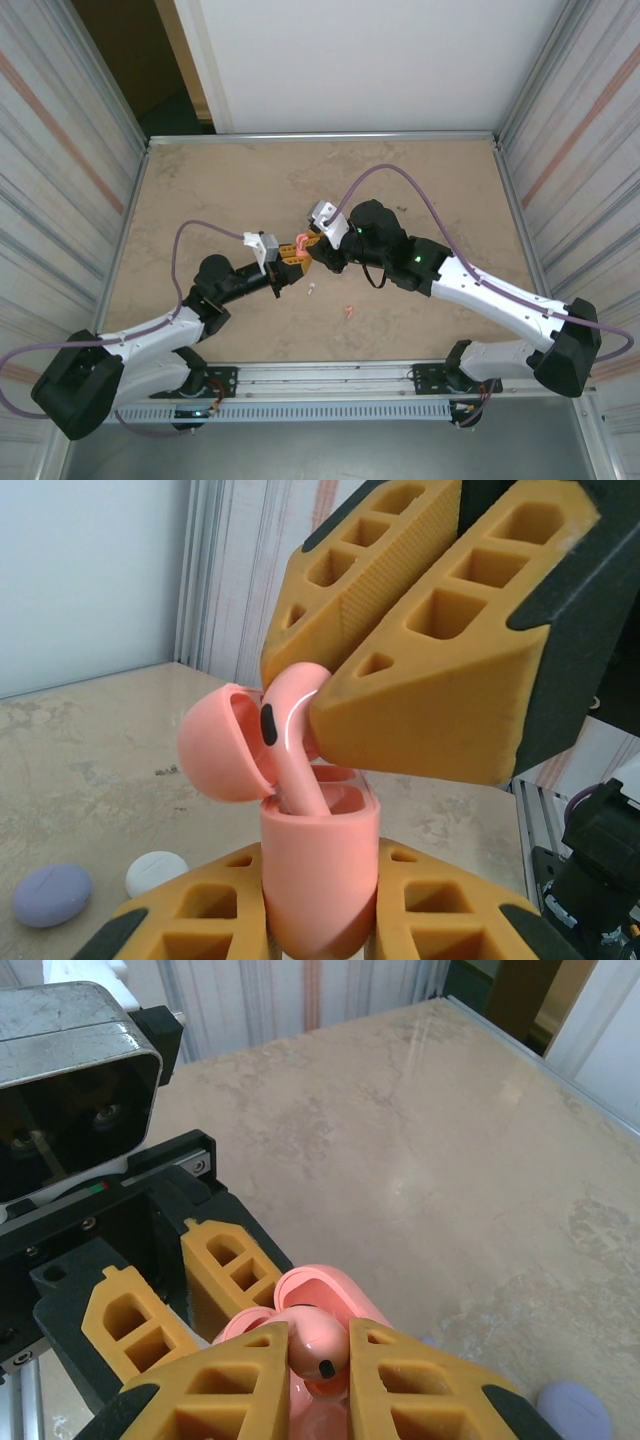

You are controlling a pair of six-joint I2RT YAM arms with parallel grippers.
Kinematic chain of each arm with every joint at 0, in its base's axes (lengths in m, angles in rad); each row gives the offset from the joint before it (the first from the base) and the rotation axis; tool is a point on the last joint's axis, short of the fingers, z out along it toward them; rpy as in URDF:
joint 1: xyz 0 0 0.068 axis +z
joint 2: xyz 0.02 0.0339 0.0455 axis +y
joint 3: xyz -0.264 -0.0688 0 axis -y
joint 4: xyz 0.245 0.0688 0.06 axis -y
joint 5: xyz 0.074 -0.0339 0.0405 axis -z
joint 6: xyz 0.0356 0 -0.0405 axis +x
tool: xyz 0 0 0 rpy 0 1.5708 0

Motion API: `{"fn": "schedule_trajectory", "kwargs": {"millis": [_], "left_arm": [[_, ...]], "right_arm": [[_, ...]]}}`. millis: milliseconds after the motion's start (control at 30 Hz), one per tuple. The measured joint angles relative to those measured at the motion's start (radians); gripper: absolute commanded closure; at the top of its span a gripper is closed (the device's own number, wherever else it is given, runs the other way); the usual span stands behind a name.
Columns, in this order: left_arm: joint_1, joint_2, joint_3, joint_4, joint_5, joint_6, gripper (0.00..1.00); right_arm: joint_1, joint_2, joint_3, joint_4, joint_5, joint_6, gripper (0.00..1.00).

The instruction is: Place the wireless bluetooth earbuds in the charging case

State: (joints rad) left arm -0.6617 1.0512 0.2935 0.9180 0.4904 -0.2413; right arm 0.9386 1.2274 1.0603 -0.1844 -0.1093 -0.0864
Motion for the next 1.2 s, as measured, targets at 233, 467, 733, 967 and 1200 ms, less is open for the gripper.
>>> {"fn": "schedule_trajectory", "kwargs": {"millis": [233,467,733,967,1200], "left_arm": [[0.000,0.000,0.000,-0.002,0.000,0.000,1.00],[0.000,0.000,0.000,-0.002,0.000,0.000,1.00],[0.000,0.000,0.000,-0.002,0.000,0.000,1.00],[0.000,0.000,0.000,-0.003,0.001,0.000,1.00],[0.000,0.000,0.000,0.000,0.000,0.000,1.00]], "right_arm": [[0.000,0.010,0.000,-0.008,-0.019,0.003,0.82],[0.000,0.010,0.000,-0.008,-0.022,0.006,0.80],[0.000,0.010,0.000,-0.008,-0.022,0.009,0.75],[0.000,0.010,0.004,-0.006,-0.024,0.029,0.62],[0.000,-0.007,0.005,-0.001,-0.026,0.043,0.48]]}}
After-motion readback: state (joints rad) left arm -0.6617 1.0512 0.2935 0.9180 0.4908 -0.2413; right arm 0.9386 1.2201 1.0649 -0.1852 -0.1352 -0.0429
